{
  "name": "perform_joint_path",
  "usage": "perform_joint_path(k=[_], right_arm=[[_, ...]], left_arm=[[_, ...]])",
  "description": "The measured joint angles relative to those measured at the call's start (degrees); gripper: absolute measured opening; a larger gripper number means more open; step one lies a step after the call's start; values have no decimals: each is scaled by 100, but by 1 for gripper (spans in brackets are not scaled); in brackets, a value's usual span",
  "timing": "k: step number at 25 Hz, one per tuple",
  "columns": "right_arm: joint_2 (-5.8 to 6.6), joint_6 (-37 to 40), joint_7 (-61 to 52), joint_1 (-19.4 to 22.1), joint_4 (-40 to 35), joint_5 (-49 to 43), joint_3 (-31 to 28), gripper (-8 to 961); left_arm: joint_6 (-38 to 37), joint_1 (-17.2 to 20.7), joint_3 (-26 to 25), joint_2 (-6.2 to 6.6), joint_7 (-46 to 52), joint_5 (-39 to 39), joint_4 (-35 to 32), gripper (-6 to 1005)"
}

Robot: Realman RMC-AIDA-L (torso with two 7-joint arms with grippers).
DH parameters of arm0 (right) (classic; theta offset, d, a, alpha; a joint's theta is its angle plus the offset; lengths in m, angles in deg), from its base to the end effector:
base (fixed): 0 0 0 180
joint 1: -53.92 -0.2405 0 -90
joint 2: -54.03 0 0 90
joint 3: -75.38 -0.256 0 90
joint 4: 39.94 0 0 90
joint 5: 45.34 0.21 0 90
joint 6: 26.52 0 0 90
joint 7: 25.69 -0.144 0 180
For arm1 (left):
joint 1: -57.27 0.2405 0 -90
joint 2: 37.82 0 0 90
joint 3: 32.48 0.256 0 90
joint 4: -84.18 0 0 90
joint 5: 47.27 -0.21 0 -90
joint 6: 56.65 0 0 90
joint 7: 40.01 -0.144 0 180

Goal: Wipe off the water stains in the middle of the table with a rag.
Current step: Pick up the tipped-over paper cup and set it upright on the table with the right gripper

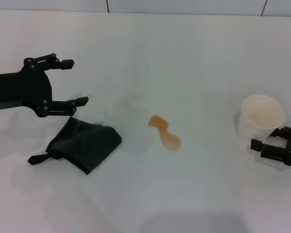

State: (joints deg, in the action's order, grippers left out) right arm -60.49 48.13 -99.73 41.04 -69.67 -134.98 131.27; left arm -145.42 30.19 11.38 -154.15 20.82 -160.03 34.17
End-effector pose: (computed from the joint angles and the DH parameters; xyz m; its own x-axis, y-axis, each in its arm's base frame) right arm 0.3591 0.2672 0.0036 0.6282 -0.4925 -0.6023 -0.7412 -0.6142 -0.2709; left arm -0.2638 0.3416 0.0472 0.9532 -0.0958 0.2868 0.0359 -0.9059 -0.4219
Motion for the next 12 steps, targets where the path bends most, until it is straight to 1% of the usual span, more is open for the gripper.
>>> perform_joint_path(k=[12], right_arm=[[0,289,6,204,-132,-1,-47,852]], left_arm=[[-18,9,0,-13,-1,0,0,815]])
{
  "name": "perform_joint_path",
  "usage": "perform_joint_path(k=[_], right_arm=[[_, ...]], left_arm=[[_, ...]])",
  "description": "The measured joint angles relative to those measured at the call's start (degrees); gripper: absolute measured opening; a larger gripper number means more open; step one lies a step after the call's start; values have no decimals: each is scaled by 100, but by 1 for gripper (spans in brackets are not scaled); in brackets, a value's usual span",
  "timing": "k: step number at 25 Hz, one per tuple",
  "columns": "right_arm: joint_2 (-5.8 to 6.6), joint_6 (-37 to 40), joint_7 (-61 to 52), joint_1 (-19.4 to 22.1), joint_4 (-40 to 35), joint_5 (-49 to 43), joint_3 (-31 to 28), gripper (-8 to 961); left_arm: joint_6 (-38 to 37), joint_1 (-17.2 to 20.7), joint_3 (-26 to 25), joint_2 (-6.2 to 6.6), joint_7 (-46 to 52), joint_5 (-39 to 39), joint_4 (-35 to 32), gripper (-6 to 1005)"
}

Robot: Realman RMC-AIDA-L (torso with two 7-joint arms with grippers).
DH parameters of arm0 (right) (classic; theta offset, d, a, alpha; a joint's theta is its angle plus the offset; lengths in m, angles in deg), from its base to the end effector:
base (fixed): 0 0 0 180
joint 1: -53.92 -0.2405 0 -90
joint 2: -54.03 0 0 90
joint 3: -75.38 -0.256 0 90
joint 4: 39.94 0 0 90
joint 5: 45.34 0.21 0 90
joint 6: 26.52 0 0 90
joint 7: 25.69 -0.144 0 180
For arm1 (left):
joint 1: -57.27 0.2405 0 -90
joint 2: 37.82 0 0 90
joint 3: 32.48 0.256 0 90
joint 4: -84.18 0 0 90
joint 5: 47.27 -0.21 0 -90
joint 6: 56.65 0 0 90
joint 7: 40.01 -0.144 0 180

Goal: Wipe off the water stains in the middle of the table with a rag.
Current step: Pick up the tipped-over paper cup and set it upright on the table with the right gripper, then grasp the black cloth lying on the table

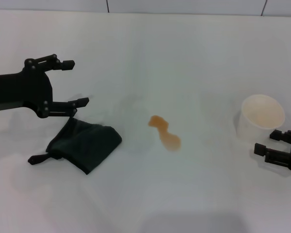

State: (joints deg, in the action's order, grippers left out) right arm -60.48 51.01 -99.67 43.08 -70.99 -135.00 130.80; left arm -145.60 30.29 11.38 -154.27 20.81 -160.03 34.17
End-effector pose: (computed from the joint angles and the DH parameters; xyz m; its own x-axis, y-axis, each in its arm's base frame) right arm 0.3604 0.2551 0.0080 0.6210 -0.4862 -0.6148 -0.7394 -0.6238 -0.2535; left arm -0.2638 0.3406 0.0463 0.9524 -0.0947 0.2899 0.0372 -0.9074 -0.4186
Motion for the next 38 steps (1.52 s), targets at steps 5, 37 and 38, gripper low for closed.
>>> perform_joint_path(k=[5,37,38], right_arm=[[-5,250,-39,220,-298,-5,-116,852],[-61,1464,-1307,209,-2784,66,70,845],[-59,1424,-1348,138,-2822,43,141,844]], left_arm=[[-6,0,0,-1,0,0,0,814],[93,-9,-9,18,18,64,12,809],[97,-9,-9,22,18,76,12,809]])
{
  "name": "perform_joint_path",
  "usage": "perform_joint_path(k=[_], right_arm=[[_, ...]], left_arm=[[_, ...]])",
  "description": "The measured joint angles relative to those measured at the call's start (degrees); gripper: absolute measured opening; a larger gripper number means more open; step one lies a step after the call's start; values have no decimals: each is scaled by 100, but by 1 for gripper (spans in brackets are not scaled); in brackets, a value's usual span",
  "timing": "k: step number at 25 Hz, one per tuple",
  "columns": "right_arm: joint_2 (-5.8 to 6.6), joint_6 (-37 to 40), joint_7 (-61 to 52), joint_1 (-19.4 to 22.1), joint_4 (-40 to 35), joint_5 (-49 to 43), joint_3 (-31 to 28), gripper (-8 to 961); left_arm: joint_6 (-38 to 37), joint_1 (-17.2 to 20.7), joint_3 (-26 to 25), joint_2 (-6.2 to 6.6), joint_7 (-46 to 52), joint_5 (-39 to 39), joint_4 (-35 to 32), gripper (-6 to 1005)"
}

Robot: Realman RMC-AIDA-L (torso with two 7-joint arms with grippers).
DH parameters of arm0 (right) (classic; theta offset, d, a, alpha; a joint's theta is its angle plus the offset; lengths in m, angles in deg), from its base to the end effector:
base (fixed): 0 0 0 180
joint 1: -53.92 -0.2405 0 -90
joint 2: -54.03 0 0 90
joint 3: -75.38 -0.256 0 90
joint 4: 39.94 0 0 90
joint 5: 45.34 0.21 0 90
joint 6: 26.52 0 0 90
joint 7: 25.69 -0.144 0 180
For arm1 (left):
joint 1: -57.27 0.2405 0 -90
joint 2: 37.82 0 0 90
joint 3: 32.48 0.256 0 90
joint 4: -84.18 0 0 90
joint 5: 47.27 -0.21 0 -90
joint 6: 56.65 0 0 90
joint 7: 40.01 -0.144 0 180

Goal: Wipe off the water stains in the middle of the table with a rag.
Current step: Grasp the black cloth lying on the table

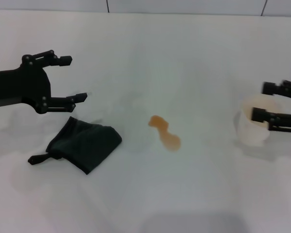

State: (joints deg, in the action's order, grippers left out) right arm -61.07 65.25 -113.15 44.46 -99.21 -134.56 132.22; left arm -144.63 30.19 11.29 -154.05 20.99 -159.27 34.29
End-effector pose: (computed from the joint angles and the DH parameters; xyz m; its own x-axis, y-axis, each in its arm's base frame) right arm 0.2739 0.2762 0.0670 0.7375 -0.2697 -0.6192 -0.4886 -0.8460 -0.2134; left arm -0.2639 0.3440 0.0491 0.9517 -0.0932 0.2925 0.0465 -0.8980 -0.4374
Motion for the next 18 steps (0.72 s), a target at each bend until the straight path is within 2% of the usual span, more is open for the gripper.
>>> perform_joint_path(k=[5,9,18], right_arm=[[10,-363,-290,-337,-338,-437,399,843],[6,-733,-630,-448,-795,-993,780,842],[13,-619,-865,-407,-1285,-1016,793,841]], left_arm=[[42,0,0,11,-11,38,24,808],[89,0,0,13,-22,50,29,808],[89,0,0,9,-3,56,-8,806]])
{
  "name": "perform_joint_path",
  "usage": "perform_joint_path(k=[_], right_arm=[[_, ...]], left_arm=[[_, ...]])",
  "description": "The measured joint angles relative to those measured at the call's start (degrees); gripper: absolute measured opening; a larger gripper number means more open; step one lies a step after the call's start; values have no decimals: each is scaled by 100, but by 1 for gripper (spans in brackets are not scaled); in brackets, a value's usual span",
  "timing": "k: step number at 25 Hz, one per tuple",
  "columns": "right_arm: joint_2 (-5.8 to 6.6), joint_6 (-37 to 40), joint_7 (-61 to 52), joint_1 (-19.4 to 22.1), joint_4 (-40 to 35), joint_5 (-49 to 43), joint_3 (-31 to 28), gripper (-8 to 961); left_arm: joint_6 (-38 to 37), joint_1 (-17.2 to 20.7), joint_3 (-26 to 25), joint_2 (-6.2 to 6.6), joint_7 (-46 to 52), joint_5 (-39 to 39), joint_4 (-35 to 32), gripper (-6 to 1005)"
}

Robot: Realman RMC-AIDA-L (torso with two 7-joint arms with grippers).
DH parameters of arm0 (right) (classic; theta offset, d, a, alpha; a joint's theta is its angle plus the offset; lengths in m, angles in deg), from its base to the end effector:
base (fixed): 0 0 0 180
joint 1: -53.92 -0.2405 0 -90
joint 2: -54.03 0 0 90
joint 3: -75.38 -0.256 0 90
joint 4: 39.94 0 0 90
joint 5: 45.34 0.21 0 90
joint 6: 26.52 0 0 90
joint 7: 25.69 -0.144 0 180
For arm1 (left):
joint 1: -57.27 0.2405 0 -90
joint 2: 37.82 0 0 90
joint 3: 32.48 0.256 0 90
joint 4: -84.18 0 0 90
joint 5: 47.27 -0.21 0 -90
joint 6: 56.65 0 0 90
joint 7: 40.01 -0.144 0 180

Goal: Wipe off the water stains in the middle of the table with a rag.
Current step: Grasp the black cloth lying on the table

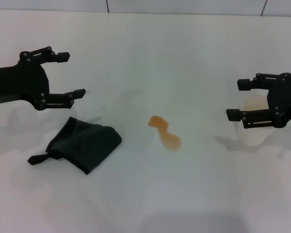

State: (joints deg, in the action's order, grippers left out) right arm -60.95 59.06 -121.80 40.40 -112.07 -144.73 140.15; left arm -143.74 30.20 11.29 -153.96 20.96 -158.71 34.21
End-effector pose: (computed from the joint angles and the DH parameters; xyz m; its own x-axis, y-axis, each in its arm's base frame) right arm 0.2309 0.3067 0.0567 0.8826 -0.2298 -0.4102 -0.3561 -0.8963 -0.2642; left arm -0.2640 0.3465 0.0512 0.9520 -0.0949 0.2911 0.0504 -0.8893 -0.4545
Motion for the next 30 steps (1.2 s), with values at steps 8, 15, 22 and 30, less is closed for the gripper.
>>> perform_joint_path(k=[8,15,22,30], right_arm=[[15,34,110,8,347,-6,-157,840],[20,26,167,63,454,-19,-160,838],[15,57,170,64,432,25,-140,837],[-1,115,134,26,395,79,-80,835]], left_arm=[[-1,-38,0,-12,3,10,2,805],[-22,-62,0,-37,8,9,-6,804],[-105,-148,22,20,543,4,-88,803],[-808,-426,116,191,2059,-987,-816,801]])
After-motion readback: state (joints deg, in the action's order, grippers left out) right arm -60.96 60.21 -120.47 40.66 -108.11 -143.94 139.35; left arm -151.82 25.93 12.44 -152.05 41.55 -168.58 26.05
